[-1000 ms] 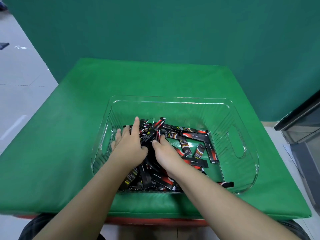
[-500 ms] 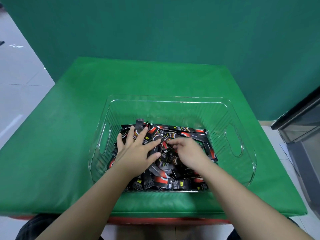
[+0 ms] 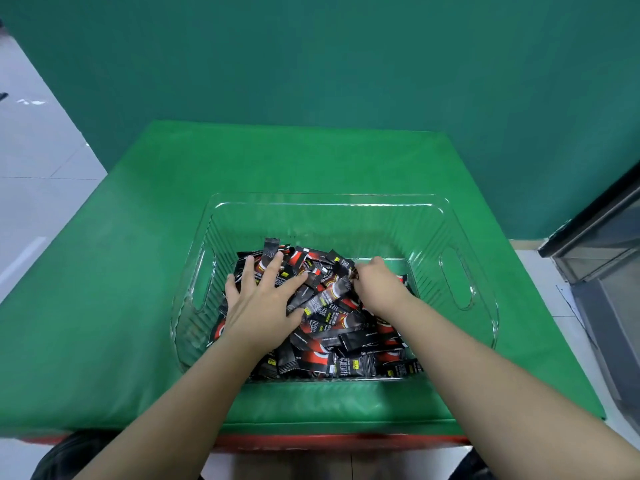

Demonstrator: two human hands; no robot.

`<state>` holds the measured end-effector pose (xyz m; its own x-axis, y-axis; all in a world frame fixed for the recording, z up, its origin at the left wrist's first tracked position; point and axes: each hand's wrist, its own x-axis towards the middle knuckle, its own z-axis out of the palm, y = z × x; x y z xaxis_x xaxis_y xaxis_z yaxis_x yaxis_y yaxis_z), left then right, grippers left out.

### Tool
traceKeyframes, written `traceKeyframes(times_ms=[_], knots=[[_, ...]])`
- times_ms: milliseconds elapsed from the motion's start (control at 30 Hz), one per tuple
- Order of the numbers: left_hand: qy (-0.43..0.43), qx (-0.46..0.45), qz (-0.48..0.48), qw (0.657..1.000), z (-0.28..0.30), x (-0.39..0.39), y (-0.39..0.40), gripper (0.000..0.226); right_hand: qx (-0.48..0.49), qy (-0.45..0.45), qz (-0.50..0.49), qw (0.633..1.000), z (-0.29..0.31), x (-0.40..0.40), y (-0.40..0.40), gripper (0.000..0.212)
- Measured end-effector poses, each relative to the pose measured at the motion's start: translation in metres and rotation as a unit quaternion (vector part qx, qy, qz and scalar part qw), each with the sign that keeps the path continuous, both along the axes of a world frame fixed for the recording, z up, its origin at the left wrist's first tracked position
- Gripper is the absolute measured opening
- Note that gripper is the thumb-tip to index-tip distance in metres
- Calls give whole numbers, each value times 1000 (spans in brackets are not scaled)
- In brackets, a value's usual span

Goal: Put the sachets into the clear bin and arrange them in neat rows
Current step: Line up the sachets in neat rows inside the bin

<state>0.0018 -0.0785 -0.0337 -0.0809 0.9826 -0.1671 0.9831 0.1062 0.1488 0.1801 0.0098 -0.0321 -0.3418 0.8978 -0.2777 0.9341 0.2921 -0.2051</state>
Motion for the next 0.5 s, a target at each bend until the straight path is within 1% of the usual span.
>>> traceKeyframes(times_ms=[67, 100, 200, 267, 333, 367, 400, 433, 500], knots=[[1, 7, 3, 1000, -1, 0, 0, 56, -46, 62, -65, 995, 6, -4, -1, 36], [3, 12, 4, 1000, -2, 1, -1, 56, -61, 94, -94, 989, 8, -6, -2, 39], [3, 25, 7, 1000, -2, 0, -2, 54, -75, 155, -160, 972, 7, -20, -7, 34], [11, 38, 3, 999, -1, 0, -3, 52, -93, 233, -199, 948, 12, -29, -11, 33], [26, 53, -4, 998, -1, -1, -5, 52, -130, 308, -233, 913, 18, -34, -14, 30], [28, 59, -7, 998, -1, -1, -6, 52, -150, 345, -255, 891, 20, -37, -17, 37], [25, 63, -9, 998, -2, -1, -7, 54, -173, 372, -276, 869, 21, -40, -21, 49], [18, 64, -11, 998, -3, 0, -7, 56, -191, 384, -279, 859, 20, -43, -25, 57], [-1, 65, -15, 998, -4, 1, -7, 60, -221, 399, -267, 849, 19, -51, -34, 62]])
